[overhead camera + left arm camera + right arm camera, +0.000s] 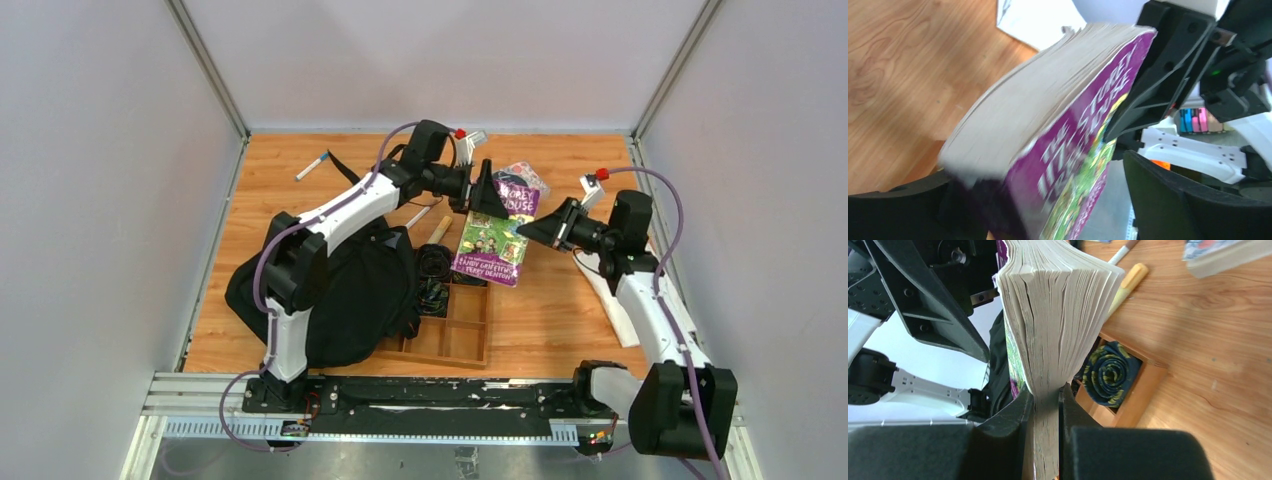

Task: Pack the student bag
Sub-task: Pick up the book from the center of the board.

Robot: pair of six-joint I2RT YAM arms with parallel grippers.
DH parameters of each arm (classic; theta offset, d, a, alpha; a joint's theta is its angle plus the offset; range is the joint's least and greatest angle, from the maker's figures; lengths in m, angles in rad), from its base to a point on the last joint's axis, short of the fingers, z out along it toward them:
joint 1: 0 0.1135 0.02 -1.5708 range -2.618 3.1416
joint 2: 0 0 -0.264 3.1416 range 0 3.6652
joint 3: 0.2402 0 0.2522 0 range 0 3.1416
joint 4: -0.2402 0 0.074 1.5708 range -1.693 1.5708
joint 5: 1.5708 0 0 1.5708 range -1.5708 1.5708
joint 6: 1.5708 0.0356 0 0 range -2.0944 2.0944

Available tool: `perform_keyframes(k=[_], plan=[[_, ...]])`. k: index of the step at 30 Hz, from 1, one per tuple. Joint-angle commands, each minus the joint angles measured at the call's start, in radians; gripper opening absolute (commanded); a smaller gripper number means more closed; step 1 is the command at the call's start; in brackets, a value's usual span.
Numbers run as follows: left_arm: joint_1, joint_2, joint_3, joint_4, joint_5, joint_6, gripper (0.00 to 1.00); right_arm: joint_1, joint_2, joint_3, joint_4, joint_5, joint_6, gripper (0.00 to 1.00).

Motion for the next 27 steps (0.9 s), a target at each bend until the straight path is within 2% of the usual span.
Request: perform_keyframes(k=[1,4,6,10,12,13,15,17,18,21,27], plan=[[-0.002,-0.072,0.002,0.118,0.072,-0.065,0.89,0.063,0.038,0.087,0.094,-0.081,-0.014,0.00],[-0.001,-0.092,-0.005,0.081,0.012,-0.051,0.64,0.067,0.091,0.120,0.051,-0.084,-0.041,0.00],[-0.001,-0.110,-0.017,0.081,-0.023,-0.048,0.39,0.069,0.113,0.141,0.008,-0.071,-0.067,0.00],[-0.001,-0.107,0.001,0.083,-0.020,-0.072,0.01,0.069,0.129,0.164,-0.046,-0.041,-0.098,0.00],[-0.001,-0.106,0.012,0.082,-0.025,-0.080,0.00,0.069,0.125,0.165,-0.064,-0.027,-0.102,0.02],[-0.001,-0.109,0.015,0.081,-0.036,-0.083,0.00,0.069,0.121,0.166,-0.084,-0.019,-0.105,0.13],[0.000,-0.122,0.014,0.078,-0.066,-0.085,0.00,0.067,0.108,0.167,-0.117,0.005,-0.116,0.43],[0.005,-0.145,0.007,0.078,-0.117,-0.087,0.00,0.058,0.082,0.161,-0.146,0.034,-0.125,0.63],[0.009,-0.159,0.002,0.081,-0.139,-0.092,0.00,0.049,0.066,0.156,-0.157,0.042,-0.124,0.69],[0.026,-0.202,-0.004,0.091,-0.208,-0.115,0.00,0.006,0.008,0.120,-0.167,0.053,-0.086,0.75],[0.044,-0.290,-0.042,0.181,-0.335,-0.212,0.00,-0.014,-0.121,0.012,-0.086,0.080,0.056,0.77]])
